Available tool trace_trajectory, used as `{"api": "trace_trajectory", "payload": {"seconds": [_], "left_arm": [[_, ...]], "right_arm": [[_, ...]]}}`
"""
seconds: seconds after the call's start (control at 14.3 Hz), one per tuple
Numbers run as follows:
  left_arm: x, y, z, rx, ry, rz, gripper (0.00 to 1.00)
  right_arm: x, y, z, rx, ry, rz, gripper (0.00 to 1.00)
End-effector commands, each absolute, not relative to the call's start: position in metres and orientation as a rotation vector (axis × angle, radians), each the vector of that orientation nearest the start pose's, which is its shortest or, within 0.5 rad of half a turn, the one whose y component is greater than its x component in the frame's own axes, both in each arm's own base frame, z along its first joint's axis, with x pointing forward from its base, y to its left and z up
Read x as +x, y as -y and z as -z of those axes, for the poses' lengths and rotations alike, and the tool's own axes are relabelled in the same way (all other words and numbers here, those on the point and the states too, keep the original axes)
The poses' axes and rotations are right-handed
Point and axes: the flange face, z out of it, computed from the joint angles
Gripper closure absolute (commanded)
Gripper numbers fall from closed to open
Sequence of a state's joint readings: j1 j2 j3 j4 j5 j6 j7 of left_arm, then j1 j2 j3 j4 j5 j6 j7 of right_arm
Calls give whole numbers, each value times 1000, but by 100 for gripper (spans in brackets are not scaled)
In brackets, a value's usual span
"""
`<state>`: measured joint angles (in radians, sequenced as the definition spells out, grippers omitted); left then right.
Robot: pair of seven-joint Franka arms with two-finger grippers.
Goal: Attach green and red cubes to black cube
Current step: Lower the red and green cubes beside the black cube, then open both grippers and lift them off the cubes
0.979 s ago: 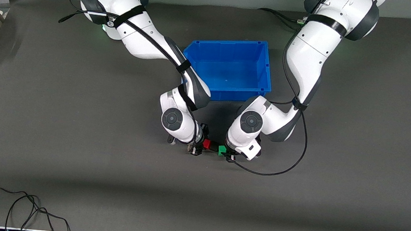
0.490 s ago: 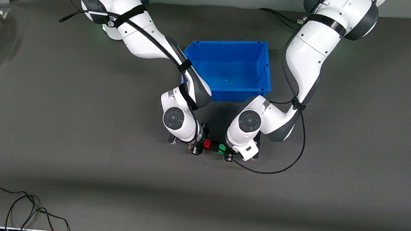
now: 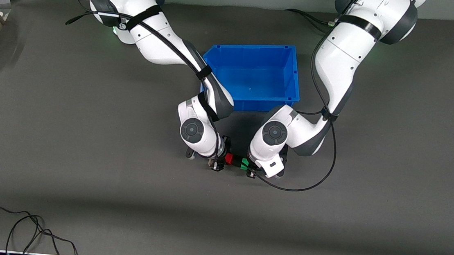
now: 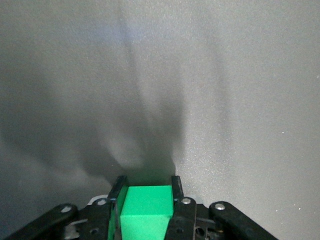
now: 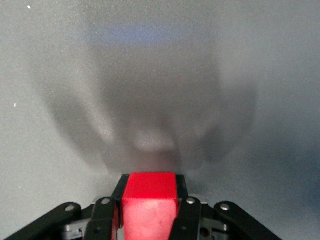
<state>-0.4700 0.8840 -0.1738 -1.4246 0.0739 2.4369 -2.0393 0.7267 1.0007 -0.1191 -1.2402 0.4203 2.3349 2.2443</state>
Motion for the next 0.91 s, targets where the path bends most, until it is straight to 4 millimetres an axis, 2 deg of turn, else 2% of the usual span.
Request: {"api": "trace_trajectory", "payload": {"seconds": [0.0, 0.07, 0.14, 0.28, 0.49, 0.56, 0.7, 0.84], "left_arm": [[601, 442, -200, -2535, 2138, -80, 0], [602, 441, -201, -2534, 2140, -80, 0], [604, 440, -204, -2533, 2146, -77, 0], [617, 425, -224, -2523, 2182, -48, 0], [650, 366, -262, -2456, 2199, -43, 0], [660, 348, -274, -2455, 2189, -45, 0], [672, 318, -303, -2467, 2142, -40, 0], [680, 281, -336, -2490, 2087, -30, 0]], "right_arm": [[601, -480, -155, -1804, -2384, -310, 54], [602, -483, -161, -1835, -2340, -303, 23], [605, -486, -168, -1891, -2269, -295, 1], [616, -481, -196, -1893, -2217, -295, 0], [634, -458, -261, -1892, -2210, -333, 0], [638, -447, -290, -1923, -2199, -360, 0], [644, -410, -362, -2012, -2149, -425, 0], [636, -374, -436, -2178, -2007, -476, 0]]}}
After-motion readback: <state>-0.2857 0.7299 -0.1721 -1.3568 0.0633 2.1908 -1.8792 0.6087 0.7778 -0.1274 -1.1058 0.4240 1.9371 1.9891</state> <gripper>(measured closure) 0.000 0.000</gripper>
